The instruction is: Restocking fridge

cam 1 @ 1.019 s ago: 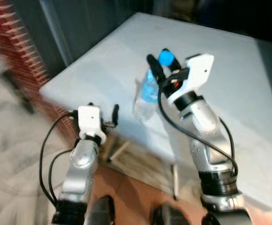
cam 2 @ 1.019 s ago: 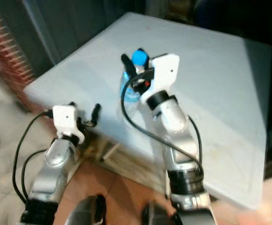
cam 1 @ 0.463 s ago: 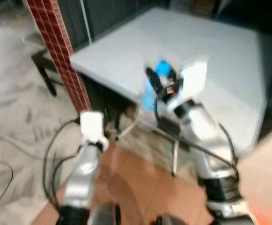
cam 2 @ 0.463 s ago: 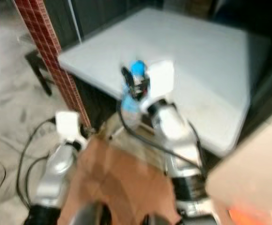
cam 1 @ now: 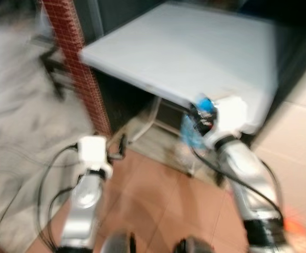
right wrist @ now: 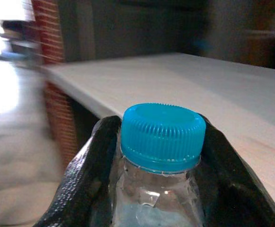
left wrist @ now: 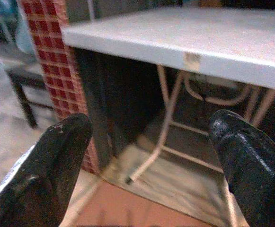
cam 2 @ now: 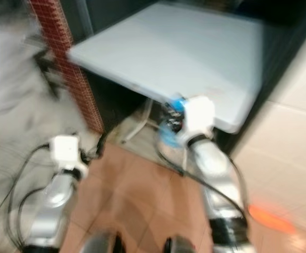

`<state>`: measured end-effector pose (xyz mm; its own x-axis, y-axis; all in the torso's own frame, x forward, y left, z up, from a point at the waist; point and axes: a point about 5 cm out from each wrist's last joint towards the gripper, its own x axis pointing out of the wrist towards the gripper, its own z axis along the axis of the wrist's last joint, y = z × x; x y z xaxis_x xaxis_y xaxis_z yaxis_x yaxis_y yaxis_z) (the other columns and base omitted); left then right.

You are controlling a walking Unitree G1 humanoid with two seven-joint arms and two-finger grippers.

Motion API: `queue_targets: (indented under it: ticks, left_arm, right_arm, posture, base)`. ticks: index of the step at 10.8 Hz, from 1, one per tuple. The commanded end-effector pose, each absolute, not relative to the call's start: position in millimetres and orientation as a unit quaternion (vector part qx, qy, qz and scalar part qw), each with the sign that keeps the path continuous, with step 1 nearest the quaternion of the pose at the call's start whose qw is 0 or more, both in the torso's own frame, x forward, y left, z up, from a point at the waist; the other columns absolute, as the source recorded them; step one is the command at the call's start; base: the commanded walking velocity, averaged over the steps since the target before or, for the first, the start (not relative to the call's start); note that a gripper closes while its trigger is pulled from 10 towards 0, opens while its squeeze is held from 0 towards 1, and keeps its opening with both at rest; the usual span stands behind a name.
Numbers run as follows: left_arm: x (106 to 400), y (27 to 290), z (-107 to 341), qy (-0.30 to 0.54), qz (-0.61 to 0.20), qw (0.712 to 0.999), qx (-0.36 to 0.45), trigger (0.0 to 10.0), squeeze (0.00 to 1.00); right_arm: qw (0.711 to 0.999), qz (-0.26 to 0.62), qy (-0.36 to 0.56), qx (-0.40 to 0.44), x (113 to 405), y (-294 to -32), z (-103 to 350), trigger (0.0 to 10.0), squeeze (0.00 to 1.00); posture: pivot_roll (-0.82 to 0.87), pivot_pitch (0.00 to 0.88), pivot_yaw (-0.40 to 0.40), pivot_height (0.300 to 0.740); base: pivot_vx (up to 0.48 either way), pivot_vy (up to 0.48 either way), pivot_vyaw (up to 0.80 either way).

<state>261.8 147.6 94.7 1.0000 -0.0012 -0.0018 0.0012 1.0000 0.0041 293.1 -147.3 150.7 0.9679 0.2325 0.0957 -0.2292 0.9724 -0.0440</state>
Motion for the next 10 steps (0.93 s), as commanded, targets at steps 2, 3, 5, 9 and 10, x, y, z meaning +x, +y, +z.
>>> queue_targets:
  ticks: [2,3,5,9,10]
  left_arm:
    - [252.3,165.8,88.7,0.011,0.040,0.999,0.025,10.0,0.00]
    - [243.9,171.2,85.2,0.015,0.036,0.999,0.034,10.0,0.00]
    - [235.5,180.6,77.0,0.025,0.045,0.998,0.040,10.0,0.00]
    - [234.9,179.7,78.3,0.017,0.074,0.997,0.025,10.0,0.00]
    - [234.0,178.4,79.1,0.014,0.081,0.996,0.018,10.0,0.00]
  right_arm:
    - [0.995,0.084,-0.041,-0.040,289.5,-154.0,140.5,10.0,0.00]
    - [0.995,0.099,-0.017,-0.022,282.3,-156.2,122.7,10.0,0.00]
    - [0.995,0.095,0.009,-0.031,270.6,-159.1,105.3,10.0,0.00]
    - [0.996,0.072,0.013,-0.047,286.4,-169.7,103.0,10.0,0.00]
    - [0.993,0.081,0.008,-0.083,290.1,-166.2,104.2,10.0,0.00]
  posture:
    - [0.00,0.055,0.035,0.740]
    - [0.00,0.036,0.047,0.740]
    - [0.01,0.000,0.053,0.740]
    - [0.07,0.000,-0.067,0.740]
    - [0.08,0.000,-0.074,0.740]
  base:
    - [0.000,0.000,0.00]
    - [0.000,0.000,0.00]
    - [0.000,0.000,0.00]
    - [0.000,0.000,0.00]
    - [0.000,0.000,0.00]
